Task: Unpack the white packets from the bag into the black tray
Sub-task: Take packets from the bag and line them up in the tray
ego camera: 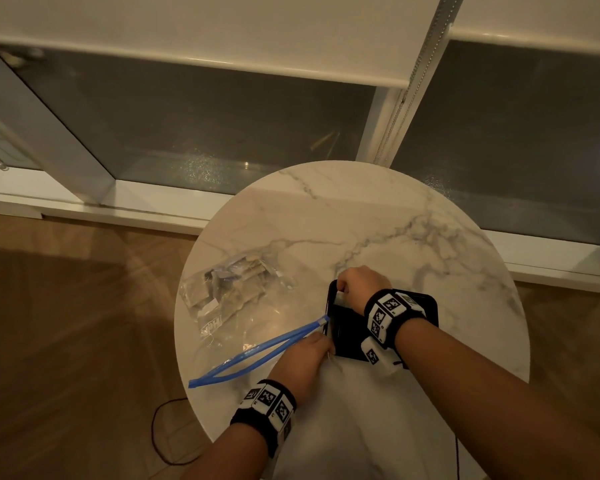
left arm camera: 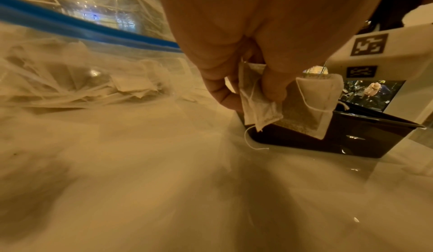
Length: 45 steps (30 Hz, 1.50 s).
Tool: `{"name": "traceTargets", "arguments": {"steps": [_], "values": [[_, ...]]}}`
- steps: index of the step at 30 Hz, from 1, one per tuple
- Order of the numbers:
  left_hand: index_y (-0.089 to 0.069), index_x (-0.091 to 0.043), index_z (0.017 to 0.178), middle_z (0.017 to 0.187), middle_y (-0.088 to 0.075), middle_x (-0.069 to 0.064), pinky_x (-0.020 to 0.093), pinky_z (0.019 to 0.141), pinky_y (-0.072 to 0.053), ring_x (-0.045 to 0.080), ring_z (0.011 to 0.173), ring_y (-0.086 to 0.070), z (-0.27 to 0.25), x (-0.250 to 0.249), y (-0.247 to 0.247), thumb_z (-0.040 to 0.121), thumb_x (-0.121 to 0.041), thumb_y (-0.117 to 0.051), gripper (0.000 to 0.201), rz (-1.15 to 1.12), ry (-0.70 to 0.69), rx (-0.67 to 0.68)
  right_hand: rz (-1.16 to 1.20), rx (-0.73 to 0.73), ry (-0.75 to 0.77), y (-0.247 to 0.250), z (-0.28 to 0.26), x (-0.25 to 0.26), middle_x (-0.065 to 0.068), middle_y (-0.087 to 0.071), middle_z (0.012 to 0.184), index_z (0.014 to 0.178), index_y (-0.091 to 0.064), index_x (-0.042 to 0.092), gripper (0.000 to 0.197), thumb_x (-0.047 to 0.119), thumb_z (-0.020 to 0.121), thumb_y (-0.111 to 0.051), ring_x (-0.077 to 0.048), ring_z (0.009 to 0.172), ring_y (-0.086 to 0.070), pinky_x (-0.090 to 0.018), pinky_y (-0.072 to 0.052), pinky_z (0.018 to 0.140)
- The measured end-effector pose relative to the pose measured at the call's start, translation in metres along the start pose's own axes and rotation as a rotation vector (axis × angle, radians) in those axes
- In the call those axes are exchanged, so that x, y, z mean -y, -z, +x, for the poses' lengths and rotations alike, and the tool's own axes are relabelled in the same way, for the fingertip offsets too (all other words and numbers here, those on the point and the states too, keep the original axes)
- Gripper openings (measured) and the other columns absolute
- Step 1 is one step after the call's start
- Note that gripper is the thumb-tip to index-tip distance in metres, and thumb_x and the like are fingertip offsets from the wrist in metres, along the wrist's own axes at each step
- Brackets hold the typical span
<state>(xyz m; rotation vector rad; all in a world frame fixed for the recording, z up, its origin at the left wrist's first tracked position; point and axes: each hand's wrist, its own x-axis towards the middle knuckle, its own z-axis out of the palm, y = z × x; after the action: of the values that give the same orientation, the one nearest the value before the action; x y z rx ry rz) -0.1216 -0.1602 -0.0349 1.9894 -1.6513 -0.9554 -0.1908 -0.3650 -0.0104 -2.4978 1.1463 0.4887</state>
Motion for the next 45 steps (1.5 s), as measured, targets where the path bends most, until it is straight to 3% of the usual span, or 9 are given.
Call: {"name": "traceTargets", "arguments": {"steps": [10,15,19,22,27,32,38,43,45], "values": [[-0.059,-0.015,0.116,0.122,-0.059,0.002,0.011,0.087,-0.030,0.017,0.110,-0.056,0.000,0.001,0.002,0.097,-0.005,-0.049,0.024,-0.007,-0.005,-0.024,0.023,-0.219,0.047,0.000,-0.001,0.003,0.004,-0.067,0.102,0.101,-0.065,0.028,0.013,0.031,0.089,-0.060,-0.022,0.093,-0.063,-0.032,-0.052,0.072],[-0.059,-0.017,0.118,0.124,-0.058,0.001,0.011,0.090,-0.031,0.016,0.112,-0.055,0.001,0.001,0.003,0.098,-0.008,-0.049,0.024,-0.013,0.001,-0.023,0.250,-0.348,-0.084,0.000,-0.023,-0.011,0.006,-0.066,0.085,0.092,-0.066,0.024,0.017,0.038,0.088,-0.058,-0.019,0.079,-0.062,-0.030,-0.053,0.067],[-0.058,-0.020,0.119,0.125,-0.056,-0.002,0.012,0.089,-0.031,0.014,0.112,-0.054,0.001,0.002,0.003,0.100,-0.011,-0.047,0.024,-0.022,0.016,-0.020,0.464,-0.187,-0.291,-0.012,-0.030,-0.026,-0.001,-0.068,0.071,0.078,-0.070,0.019,0.017,0.031,0.084,-0.060,-0.021,0.070,-0.065,-0.032,-0.058,0.071],[-0.058,-0.021,0.118,0.125,-0.056,-0.003,0.013,0.090,-0.032,0.013,0.112,-0.054,0.001,0.001,0.003,0.100,-0.011,-0.048,0.023,-0.014,0.019,-0.014,0.573,-0.059,-0.397,-0.030,-0.022,-0.033,-0.005,-0.073,0.090,0.099,-0.074,0.015,0.020,0.028,0.085,-0.067,-0.023,0.087,-0.069,-0.029,-0.056,0.081],[-0.059,-0.021,0.114,0.119,-0.058,-0.003,0.012,0.087,-0.032,0.013,0.109,-0.055,0.003,0.001,0.004,0.098,-0.007,-0.049,0.023,0.003,0.013,-0.001,0.986,-0.043,-0.573,-0.065,-0.002,-0.040,-0.008,-0.073,0.078,0.122,-0.064,0.010,0.049,0.024,0.077,-0.080,-0.020,0.068,-0.071,-0.035,-0.062,0.070],[-0.059,-0.019,0.114,0.119,-0.059,-0.002,0.012,0.088,-0.033,0.013,0.109,-0.055,0.005,-0.002,0.006,0.098,-0.009,-0.049,0.022,0.005,0.022,0.011,1.157,-0.030,-0.545,-0.076,0.005,-0.036,-0.009,-0.071,0.077,0.120,-0.065,0.016,0.046,0.022,0.077,-0.081,-0.021,0.065,-0.065,-0.028,-0.052,0.055],[-0.059,-0.019,0.118,0.122,-0.059,-0.002,0.008,0.088,-0.029,0.012,0.112,-0.055,0.007,-0.004,0.007,0.098,-0.008,-0.049,0.025,0.013,0.032,0.017,1.072,-0.040,-0.529,-0.076,0.011,-0.032,-0.006,-0.070,0.081,0.107,-0.071,0.020,0.035,0.031,0.076,-0.081,-0.021,0.071,-0.064,-0.029,-0.052,0.060],[-0.057,-0.024,0.125,0.125,-0.058,-0.007,0.002,0.086,-0.025,0.009,0.116,-0.054,0.007,-0.006,0.009,0.100,-0.015,-0.049,0.028,-0.005,0.032,-0.001,0.996,-0.053,-0.527,-0.070,0.013,-0.024,-0.005,-0.072,0.101,0.109,-0.071,0.020,0.041,0.039,0.074,-0.082,-0.024,0.094,-0.068,-0.038,-0.057,0.087],[-0.057,-0.027,0.126,0.125,-0.057,-0.010,-0.004,0.084,-0.024,0.006,0.116,-0.053,0.008,-0.007,0.010,0.102,-0.018,-0.048,0.027,-0.020,0.028,-0.013,0.971,-0.066,-0.517,-0.069,0.013,-0.021,-0.003,-0.071,0.108,0.110,-0.071,0.020,0.043,0.039,0.073,-0.082,-0.023,0.100,-0.066,-0.035,-0.054,0.093]]}}
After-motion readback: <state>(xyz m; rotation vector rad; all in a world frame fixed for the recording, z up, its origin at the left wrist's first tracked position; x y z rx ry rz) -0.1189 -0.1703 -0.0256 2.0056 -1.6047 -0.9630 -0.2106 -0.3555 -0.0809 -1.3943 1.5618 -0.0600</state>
